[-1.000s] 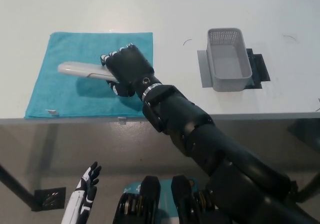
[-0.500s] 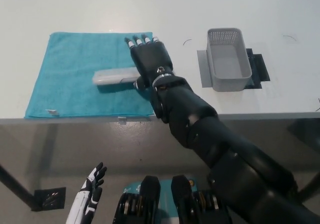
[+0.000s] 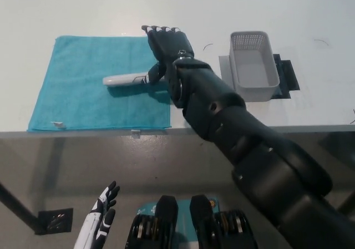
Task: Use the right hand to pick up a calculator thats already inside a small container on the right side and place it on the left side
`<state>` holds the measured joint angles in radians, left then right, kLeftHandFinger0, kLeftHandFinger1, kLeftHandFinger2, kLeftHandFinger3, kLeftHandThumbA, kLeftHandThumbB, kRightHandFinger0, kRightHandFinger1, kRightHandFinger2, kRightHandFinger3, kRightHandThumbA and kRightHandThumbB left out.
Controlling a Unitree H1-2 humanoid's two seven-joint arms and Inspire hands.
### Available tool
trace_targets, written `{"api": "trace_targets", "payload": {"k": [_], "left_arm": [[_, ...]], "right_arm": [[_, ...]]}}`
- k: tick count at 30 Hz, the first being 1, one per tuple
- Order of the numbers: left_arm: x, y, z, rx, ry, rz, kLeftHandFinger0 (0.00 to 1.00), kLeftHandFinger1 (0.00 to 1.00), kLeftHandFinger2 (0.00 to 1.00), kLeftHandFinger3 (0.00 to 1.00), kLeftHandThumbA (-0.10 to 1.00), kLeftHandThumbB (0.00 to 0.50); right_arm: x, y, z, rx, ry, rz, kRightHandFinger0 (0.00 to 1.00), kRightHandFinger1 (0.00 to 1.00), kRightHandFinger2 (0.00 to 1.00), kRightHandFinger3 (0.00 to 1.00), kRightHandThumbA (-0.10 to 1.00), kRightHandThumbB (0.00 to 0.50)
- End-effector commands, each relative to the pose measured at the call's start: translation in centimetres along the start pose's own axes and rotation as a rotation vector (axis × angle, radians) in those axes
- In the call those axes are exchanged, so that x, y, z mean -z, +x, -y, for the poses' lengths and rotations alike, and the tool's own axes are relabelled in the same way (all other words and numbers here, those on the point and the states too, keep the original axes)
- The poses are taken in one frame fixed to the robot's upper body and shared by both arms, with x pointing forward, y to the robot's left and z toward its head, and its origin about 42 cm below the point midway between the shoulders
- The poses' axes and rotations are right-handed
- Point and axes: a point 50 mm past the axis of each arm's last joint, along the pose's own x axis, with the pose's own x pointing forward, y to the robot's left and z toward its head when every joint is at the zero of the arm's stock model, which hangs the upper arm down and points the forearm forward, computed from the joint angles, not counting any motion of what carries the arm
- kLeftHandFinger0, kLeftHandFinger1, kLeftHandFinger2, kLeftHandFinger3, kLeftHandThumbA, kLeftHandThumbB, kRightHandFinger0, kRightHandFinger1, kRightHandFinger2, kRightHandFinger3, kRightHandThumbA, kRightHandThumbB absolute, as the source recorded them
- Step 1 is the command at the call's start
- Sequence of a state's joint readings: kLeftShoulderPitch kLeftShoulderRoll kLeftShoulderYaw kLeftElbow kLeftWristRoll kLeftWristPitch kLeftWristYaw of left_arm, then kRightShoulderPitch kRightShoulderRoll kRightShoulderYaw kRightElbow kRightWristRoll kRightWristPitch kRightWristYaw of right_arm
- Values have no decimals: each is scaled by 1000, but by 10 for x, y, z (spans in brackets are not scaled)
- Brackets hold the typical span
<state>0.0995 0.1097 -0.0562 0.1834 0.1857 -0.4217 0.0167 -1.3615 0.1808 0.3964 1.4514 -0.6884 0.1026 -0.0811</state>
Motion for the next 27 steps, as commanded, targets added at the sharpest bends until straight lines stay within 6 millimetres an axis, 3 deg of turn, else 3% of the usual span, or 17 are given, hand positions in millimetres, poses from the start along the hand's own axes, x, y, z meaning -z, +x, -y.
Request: {"api": "trace_targets", "payload": {"k": [1, 3, 5, 6, 11, 12, 13, 14, 15, 16, 17, 20, 21, 22, 24, 25, 27], "left_arm": [[-11, 10, -11, -5, 27, 90, 1000, 1000, 1000, 1000, 1000, 0], [-11, 10, -12, 0, 32, 89, 1000, 1000, 1000, 1000, 1000, 0], [-10, 13, -14, 8, 38, 92, 1000, 1000, 1000, 1000, 1000, 0], [-10, 14, -14, 9, 39, 92, 1000, 1000, 1000, 1000, 1000, 0], [-8, 14, -14, 8, 46, 83, 1000, 1000, 1000, 1000, 1000, 0], [-8, 14, -14, 8, 47, 83, 1000, 1000, 1000, 1000, 1000, 0], [-8, 12, -16, 8, 49, 77, 1000, 1000, 1000, 1000, 1000, 0], [-8, 12, -18, 7, 50, 78, 1000, 1000, 1000, 1000, 1000, 0], [-8, 13, -19, 5, 55, 79, 1000, 1000, 1000, 1000, 1000, 0], [-7, 14, -19, 5, 51, 79, 1000, 1000, 1000, 1000, 1000, 0], [-6, 15, -18, 5, 47, 79, 1000, 1000, 994, 1000, 1000, 0], [-5, 17, -20, 5, 46, 76, 1000, 1000, 1000, 1000, 1000, 0], [-5, 17, -21, 3, 46, 77, 1000, 1000, 1000, 1000, 1000, 0], [-5, 16, -22, 1, 47, 76, 1000, 1000, 999, 1000, 1000, 0], [-4, 17, -23, -3, 49, 74, 1000, 1000, 992, 1000, 1000, 0], [-4, 17, -23, -3, 50, 73, 1000, 1000, 992, 1000, 1000, 0], [-3, 19, -22, -4, 55, 69, 1000, 1000, 992, 1000, 1000, 0]], "right_arm": [[-66, -36, 200, -358, 450, 477, 1000, 1000, 1000, 1000, 678, 500], [-63, -60, 225, -399, 487, 564, 1000, 1000, 1000, 1000, 588, 500], [-47, -110, 255, -429, 506, 719, 1000, 1000, 1000, 1000, 577, 500], [-45, -117, 258, -435, 506, 740, 1000, 1000, 1000, 1000, 577, 500], [10, -216, 291, -275, 478, 1034, 1000, 1000, 1000, 1000, 688, 482], [14, -223, 291, -254, 487, 1052, 1000, 1000, 1000, 1000, 692, 482], [20, -240, 291, -159, 492, 1072, 1000, 1000, 1000, 1000, 813, 481], [28, -265, 288, 4, 485, 1087, 1000, 1000, 1000, 1000, 982, 435], [35, -285, 284, 127, 473, 1092, 1000, 1000, 1000, 1000, 1000, 399], [44, -304, 278, 219, 480, 1104, 1000, 1000, 1000, 1000, 1000, 307], [53, -319, 272, 289, 467, 1100, 1000, 1000, 1000, 1000, 1000, 284], [71, -349, 259, 383, 458, 1108, 1000, 1000, 1000, 1000, 1000, 288], [75, -359, 255, 436, 463, 1124, 1000, 1000, 1000, 1000, 1000, 253], [79, -369, 251, 477, 473, 1134, 1000, 1000, 1000, 1000, 1000, 291], [86, -383, 245, 526, 511, 1157, 1000, 1000, 1000, 1000, 1000, 297], [88, -389, 246, 548, 487, 1158, 1000, 1000, 1000, 1000, 1000, 268], [88, -407, 252, 634, 407, 1158, 1000, 1000, 1000, 1000, 1000, 326]]}}
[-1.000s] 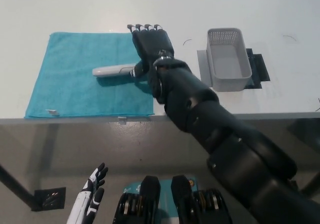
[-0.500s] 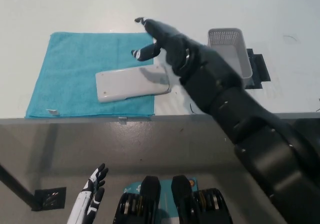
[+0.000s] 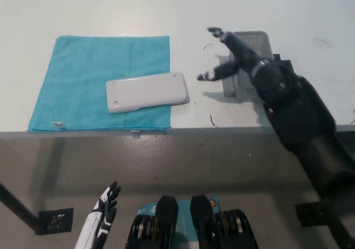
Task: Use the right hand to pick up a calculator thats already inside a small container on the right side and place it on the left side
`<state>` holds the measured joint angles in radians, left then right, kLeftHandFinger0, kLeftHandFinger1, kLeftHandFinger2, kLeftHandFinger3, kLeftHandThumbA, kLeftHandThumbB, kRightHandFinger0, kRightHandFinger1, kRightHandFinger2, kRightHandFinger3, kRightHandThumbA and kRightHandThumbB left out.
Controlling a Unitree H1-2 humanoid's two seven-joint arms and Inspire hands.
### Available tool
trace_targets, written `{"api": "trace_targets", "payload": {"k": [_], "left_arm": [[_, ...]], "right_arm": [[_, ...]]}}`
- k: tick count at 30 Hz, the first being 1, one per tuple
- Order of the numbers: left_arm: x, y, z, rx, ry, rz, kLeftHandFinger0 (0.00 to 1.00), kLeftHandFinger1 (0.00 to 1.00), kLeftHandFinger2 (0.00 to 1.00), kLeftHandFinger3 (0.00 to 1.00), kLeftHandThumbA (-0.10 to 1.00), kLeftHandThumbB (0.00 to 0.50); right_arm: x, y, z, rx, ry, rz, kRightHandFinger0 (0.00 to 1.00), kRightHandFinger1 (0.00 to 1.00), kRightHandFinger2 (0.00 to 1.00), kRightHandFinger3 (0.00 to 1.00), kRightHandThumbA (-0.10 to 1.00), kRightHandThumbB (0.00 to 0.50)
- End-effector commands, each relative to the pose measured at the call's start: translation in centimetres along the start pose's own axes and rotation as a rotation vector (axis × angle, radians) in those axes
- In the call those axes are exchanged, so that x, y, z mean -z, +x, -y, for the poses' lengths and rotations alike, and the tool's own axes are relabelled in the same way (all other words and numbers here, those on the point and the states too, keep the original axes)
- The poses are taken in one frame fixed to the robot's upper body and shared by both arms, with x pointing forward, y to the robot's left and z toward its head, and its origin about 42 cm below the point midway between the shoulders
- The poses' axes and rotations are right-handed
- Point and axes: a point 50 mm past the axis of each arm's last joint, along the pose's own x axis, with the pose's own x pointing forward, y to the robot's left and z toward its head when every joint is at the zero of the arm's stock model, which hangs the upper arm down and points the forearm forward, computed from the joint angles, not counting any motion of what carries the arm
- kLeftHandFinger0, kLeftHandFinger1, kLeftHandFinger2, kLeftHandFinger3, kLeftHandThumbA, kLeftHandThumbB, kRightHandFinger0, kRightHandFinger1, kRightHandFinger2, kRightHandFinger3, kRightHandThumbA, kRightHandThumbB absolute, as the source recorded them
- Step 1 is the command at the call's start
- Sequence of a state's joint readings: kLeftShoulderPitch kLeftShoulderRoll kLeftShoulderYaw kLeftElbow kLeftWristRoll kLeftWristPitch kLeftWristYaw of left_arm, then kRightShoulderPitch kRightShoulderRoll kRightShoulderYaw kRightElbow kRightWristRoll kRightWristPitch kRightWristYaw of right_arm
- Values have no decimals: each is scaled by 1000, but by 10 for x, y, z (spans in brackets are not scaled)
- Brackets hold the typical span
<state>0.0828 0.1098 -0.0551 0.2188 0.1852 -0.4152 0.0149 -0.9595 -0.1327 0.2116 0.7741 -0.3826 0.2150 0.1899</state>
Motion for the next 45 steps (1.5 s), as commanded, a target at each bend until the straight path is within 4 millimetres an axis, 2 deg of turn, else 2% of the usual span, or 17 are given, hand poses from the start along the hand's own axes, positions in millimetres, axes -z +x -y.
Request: {"api": "trace_targets", "payload": {"k": [1, 3, 6, 10, 18, 21, 26, 30, 31, 33, 35, 36, 37, 39, 43, 44, 45], "left_arm": [[-9, 16, -23, -12, 55, 94, 1000, 1000, 992, 1000, 1000, 0], [-10, 18, -23, -19, 54, 96, 1000, 1000, 988, 1000, 1000, 0], [-16, 43, -29, -35, 42, 130, 1000, 1000, 973, 1000, 1000, 0], [-28, 70, -36, -35, 51, 164, 1000, 1000, 982, 1000, 1000, 0], [-34, 80, -36, -32, 79, 188, 1000, 1000, 987, 1000, 1000, 0], [-35, 84, -36, -34, 51, 192, 1000, 1000, 993, 1000, 1000, 0], [-41, 93, -39, -38, 55, 214, 1000, 1000, 992, 1000, 1000, 0], [-46, 103, -37, -34, 45, 227, 1000, 1000, 1000, 1000, 1000, 0], [-46, 103, -37, -34, 41, 225, 1000, 1000, 1000, 1000, 1000, 0], [-47, 105, -35, -39, 37, 235, 1000, 1000, 1000, 1000, 1000, 0], [-47, 106, -35, -43, 26, 241, 1000, 1000, 1000, 1000, 1000, 0], [-49, 106, -35, -46, 24, 245, 1000, 1000, 1000, 1000, 1000, 0], [-50, 107, -36, -50, 22, 247, 1000, 1000, 1000, 1000, 1000, 0], [-51, 108, -37, -56, 16, 253, 1000, 1000, 1000, 1000, 1000, 0], [-51, 108, -37, -64, -16, 257, 1000, 1000, 1000, 1000, 1000, 19], [-52, 109, -37, -64, -21, 259, 1000, 1000, 1000, 1000, 1000, 16], [-51, 109, -35, -62, -21, 258, 1000, 1000, 1000, 1000, 1000, 22]], "right_arm": [[-170, -363, 181, 289, -31, 1328, 1000, 1000, 1000, 1000, 1000, 322], [-172, -369, 186, 299, -40, 1354, 1000, 1000, 1000, 1000, 1000, 340], [-177, -374, 197, 358, -56, 1392, 1000, 1000, 1000, 1000, 1000, 381], [-174, -381, 202, 406, -58, 1443, 1000, 1000, 1000, 1000, 1000, 369], [-171, -404, 208, 432, -83, 1484, 1000, 1000, 1000, 1000, 1000, 367], [-158, -406, 202, 416, -37, 1501, 1000, 1000, 1000, 1000, 1000, 380], [-113, -407, 160, 458, 69, 1486, 1000, 1000, 1000, 1000, 1000, 380], [-67, -392, 99, 445, 263, 1442, 1000, 1000, 1000, 1000, 1000, 364], [-56, -387, 89, 430, 293, 1426, 1000, 1000, 1000, 1000, 1000, 339], [-26, -376, 60, 441, 374, 1314, 1000, 1000, 1000, 1000, 1000, 337], [-13, -371, 44, 467, 399, 1221, 1000, 1000, 1000, 1000, 1000, 313], [-9, -371, 29, 487, 417, 1119, 1000, 1000, 1000, 1000, 1000, 342], [-2, -367, 15, 496, 429, 1056, 1000, 1000, 1000, 1000, 1000, 300], [13, -353, -2, 472, 450, 996, 1000, 1000, 1000, 1000, 1000, 282], [50, -308, -39, 415, 520, 826, 1000, 1000, 1000, 1000, 1000, 201], [52, -305, -40, 413, 524, 816, 1000, 1000, 1000, 1000, 1000, 108], [61, -292, -48, 405, 527, 766, 1000, 1000, 1000, 1000, 1000, 183]]}}
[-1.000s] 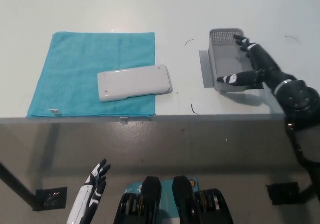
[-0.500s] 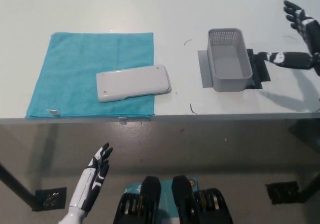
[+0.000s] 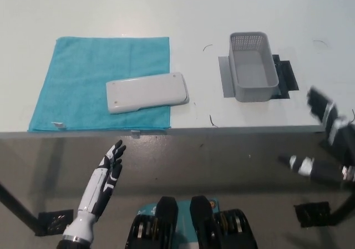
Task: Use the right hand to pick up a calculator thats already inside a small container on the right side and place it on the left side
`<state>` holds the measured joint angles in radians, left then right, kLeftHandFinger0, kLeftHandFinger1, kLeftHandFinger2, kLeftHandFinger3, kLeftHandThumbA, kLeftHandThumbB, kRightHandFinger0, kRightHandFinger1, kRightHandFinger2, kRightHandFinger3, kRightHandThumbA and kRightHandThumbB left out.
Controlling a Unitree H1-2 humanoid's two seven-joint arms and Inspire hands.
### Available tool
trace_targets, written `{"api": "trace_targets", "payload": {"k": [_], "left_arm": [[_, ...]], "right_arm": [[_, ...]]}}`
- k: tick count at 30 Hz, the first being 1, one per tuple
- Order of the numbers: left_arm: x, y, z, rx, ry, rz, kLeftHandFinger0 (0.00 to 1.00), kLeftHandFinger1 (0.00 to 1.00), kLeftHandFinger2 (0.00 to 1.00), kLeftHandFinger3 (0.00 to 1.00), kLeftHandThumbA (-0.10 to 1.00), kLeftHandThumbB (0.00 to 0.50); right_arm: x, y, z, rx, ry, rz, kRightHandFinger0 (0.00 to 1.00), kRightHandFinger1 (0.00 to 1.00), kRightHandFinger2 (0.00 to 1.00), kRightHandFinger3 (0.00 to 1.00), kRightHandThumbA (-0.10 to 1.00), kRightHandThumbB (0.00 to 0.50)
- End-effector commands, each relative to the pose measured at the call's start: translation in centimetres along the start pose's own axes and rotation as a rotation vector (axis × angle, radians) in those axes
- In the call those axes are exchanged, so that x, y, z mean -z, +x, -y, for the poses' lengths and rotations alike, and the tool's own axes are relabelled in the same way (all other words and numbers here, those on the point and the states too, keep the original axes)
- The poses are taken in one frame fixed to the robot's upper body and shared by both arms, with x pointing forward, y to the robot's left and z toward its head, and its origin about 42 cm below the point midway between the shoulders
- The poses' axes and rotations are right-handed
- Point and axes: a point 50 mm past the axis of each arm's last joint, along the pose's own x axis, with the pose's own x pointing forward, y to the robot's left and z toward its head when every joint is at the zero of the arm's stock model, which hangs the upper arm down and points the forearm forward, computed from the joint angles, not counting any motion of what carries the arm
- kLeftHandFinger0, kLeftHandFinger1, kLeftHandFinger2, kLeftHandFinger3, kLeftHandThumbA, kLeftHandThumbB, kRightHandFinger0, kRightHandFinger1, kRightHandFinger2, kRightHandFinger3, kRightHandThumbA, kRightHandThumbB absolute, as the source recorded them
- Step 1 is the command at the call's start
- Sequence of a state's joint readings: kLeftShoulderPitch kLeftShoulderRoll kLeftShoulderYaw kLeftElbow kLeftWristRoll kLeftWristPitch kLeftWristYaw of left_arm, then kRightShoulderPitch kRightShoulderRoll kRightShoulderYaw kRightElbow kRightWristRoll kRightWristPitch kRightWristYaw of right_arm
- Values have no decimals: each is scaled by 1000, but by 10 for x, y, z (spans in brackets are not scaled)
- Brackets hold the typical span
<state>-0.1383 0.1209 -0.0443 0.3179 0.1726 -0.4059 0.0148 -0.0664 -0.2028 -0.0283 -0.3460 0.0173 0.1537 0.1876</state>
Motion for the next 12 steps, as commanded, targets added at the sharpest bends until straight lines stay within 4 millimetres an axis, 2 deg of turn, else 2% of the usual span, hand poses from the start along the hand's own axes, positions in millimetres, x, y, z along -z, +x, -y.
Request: {"api": "trace_targets", "payload": {"k": [1, 4, 5, 8, 9, 10, 11, 12], "left_arm": [[-24, 30, -23, -63, -39, 147, 1000, 1000, 1000, 1000, 1000, 23], [-24, 27, -21, -63, -48, 146, 1000, 1000, 1000, 1000, 1000, 33], [-23, 27, -21, -64, -47, 144, 1000, 1000, 1000, 1000, 1000, 33], [-22, 20, -18, -59, -53, 137, 1000, 1000, 1000, 1000, 1000, 30], [-21, 19, -17, -58, -60, 136, 1000, 1000, 1000, 1000, 1000, 30], [-19, 11, -13, -48, -64, 123, 1000, 1000, 1000, 1000, 1000, 36], [-18, 5, -11, -44, -63, 117, 1000, 1000, 1000, 1000, 1000, 37], [-18, 6, -13, -48, -59, 120, 1000, 1000, 1000, 1000, 1000, 37]], "right_arm": [[-17, -13, -29, 67, 111, 387, 1000, 1000, 1000, 1000, 1000, 173], [2, -1, -36, 64, 118, 300, 1000, 1000, 1000, 1000, 1000, 161], [11, 7, -40, 56, 134, 252, 1000, 1000, 1000, 1000, 1000, 138], [29, 13, -47, 49, 173, 190, 1000, 1000, 1000, 1000, 1000, 69], [33, 15, -48, 48, 174, 180, 1000, 1000, 1000, 1000, 1000, 65], [42, 10, -51, 43, 177, 131, 1000, 1000, 1000, 1000, 1000, 85], [50, 9, -53, 29, 189, 89, 1000, 1000, 1000, 1000, 1000, 62], [53, 12, -53, 17, 191, 83, 1000, 1000, 1000, 1000, 1000, 65]]}}
